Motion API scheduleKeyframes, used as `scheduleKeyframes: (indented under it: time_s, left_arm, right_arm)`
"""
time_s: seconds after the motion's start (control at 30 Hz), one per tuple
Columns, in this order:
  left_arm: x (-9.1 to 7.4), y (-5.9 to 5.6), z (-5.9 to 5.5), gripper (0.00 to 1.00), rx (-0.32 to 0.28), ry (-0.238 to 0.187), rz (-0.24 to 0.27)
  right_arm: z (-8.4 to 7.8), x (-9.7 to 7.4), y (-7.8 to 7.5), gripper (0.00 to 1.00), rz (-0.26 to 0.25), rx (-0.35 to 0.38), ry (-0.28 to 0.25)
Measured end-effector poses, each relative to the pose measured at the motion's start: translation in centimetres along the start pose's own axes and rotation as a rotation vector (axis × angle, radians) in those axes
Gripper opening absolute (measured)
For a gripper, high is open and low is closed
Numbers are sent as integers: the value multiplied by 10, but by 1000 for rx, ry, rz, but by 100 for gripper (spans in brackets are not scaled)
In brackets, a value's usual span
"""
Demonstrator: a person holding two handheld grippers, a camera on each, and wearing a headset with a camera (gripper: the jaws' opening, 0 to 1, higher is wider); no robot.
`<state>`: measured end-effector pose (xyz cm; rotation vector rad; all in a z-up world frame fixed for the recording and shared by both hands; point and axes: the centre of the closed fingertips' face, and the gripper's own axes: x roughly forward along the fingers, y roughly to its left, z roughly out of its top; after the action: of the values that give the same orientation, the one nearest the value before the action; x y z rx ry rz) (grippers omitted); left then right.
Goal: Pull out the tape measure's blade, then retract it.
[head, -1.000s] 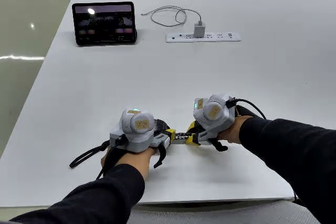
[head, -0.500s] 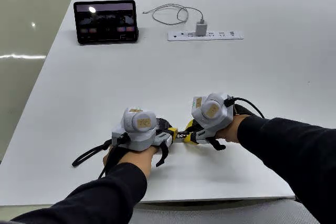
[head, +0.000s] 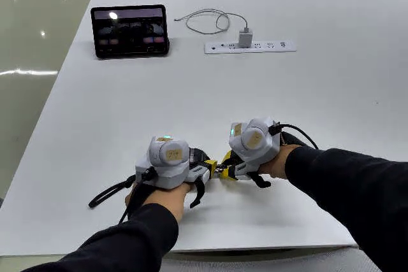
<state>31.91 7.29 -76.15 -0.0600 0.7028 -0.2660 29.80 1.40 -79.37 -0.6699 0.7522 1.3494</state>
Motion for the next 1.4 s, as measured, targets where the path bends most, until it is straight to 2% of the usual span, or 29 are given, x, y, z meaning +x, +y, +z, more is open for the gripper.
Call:
scheduleKeyframes:
  time_s: [0.27, 0.37, 0.47, 0.5, 0.6, 0.67, 0.9, 1.07, 1.13, 1.4]
  left_arm:
    - [0, 0, 0, 60, -7, -1, -2]
    - [-1, 1, 0, 60, -13, -1, -2]
    - [0, 1, 0, 60, -17, -1, -4]
    - [0, 1, 0, 60, -18, 0, -4]
    - [-1, 2, 1, 59, -31, -4, -2]
    - [0, 2, 1, 60, -27, -5, -2]
    - [-1, 2, 0, 59, -25, -3, -4]
    - [-2, 2, 0, 59, -30, 0, -9]
    - [-2, 2, 0, 59, -32, -1, -9]
    - [-1, 2, 0, 59, -32, 1, -12]
  right_arm:
    - [4, 4, -1, 11, 4, -1, 0]
    - [6, 5, 0, 11, 3, 19, -7]
    - [8, 5, 0, 11, 5, -11, -12]
    - [9, 5, 0, 11, 10, -60, -19]
    - [8, 4, 0, 12, 1, -41, -23]
    - [7, 2, 0, 12, -3, -62, -17]
    - [6, 2, 0, 11, -5, -55, -18]
    - [12, 8, 1, 10, 3, -17, -32]
    - [14, 9, 3, 10, 0, -36, -33]
    - [16, 12, 4, 10, 5, -31, -29]
